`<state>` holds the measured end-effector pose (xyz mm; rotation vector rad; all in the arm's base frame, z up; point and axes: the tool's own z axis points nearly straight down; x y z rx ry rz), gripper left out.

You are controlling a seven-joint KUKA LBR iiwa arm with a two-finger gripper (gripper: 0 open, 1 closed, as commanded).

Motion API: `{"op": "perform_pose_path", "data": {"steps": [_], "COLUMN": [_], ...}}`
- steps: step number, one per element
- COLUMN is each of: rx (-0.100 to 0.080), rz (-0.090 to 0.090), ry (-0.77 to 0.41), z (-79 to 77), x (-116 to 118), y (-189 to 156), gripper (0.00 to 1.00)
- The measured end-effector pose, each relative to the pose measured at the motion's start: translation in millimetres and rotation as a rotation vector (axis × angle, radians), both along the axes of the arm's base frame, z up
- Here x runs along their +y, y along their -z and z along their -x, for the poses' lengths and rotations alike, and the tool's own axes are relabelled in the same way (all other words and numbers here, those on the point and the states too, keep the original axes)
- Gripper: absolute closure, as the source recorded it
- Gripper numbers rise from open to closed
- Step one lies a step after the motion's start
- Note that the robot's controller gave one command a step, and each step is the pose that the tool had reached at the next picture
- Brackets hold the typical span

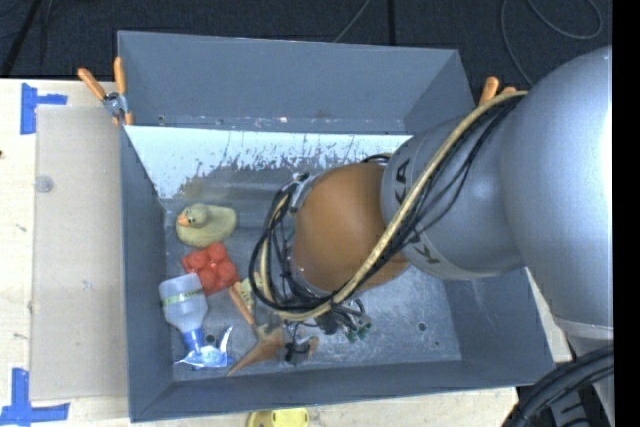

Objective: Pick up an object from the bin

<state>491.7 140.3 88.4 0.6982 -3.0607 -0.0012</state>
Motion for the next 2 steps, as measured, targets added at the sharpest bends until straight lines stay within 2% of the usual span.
{"op": "perform_pose_path", "data": {"steps": [1,2], "rx": [0.002,0.007], "rz": [0.001,0.002], "ry": [0.0,-0.012], "z": [0.4,0.6], "x": [-1,4], "y": [0,-44], "gripper": [1.0,1.0]}}
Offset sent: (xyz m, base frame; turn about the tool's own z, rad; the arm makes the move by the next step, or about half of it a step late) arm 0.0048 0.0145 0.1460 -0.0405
